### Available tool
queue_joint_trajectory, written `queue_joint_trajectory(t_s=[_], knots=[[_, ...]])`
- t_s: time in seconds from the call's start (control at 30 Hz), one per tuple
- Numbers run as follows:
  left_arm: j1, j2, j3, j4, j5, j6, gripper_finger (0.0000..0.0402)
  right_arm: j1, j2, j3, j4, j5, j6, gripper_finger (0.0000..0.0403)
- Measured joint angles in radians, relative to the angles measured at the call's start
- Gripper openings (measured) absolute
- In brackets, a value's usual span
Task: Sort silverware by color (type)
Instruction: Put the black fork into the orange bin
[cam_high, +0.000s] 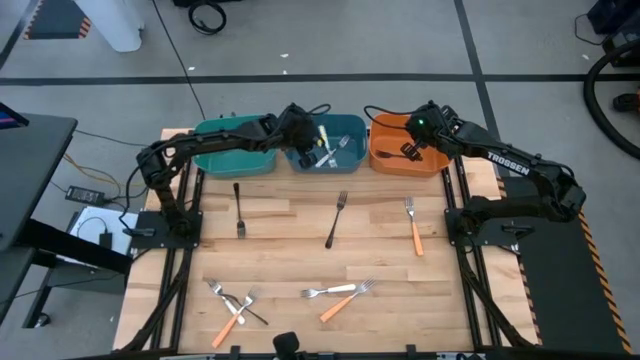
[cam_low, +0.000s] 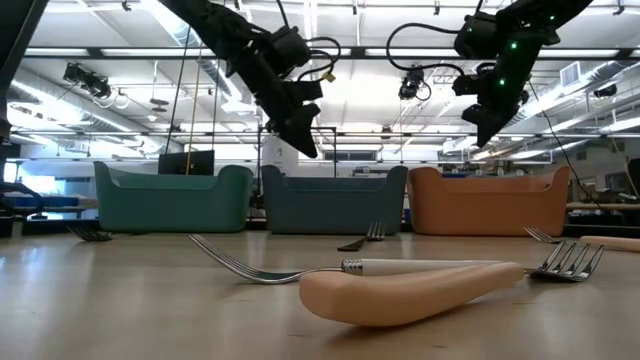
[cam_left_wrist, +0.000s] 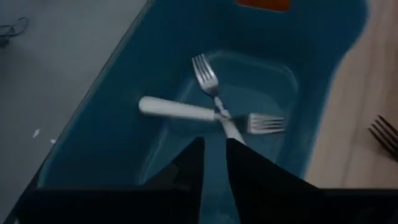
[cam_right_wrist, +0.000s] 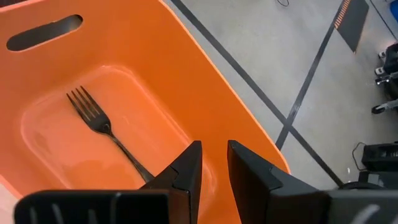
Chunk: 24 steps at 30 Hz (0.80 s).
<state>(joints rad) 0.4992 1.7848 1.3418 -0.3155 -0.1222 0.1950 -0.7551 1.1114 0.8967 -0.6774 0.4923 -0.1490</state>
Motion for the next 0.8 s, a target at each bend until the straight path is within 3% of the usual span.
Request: queue_joint_trajectory(t_s=[0.2, 0.5, 0.8], knots=[[-0.011, -0.075, 0.000, -0.040, -0.004, 0.000, 0.0090, 0.011, 0.000, 0.000, -0.001, -0.069, 0.044, 0.0085], [-0.067, -0.285, 0.000, -0.180, 0.000, -0.039, 0.0083, 0.154, 0.001, 0.000, 0.030, -0.419, -0.031, 0.0085], [-0.122, -0.445, 0.000, -0.322, -0.001, -0.229, 0.0082, 0.336, 0.103, 0.000, 0.266, -0.698, -0.121, 0.0085]])
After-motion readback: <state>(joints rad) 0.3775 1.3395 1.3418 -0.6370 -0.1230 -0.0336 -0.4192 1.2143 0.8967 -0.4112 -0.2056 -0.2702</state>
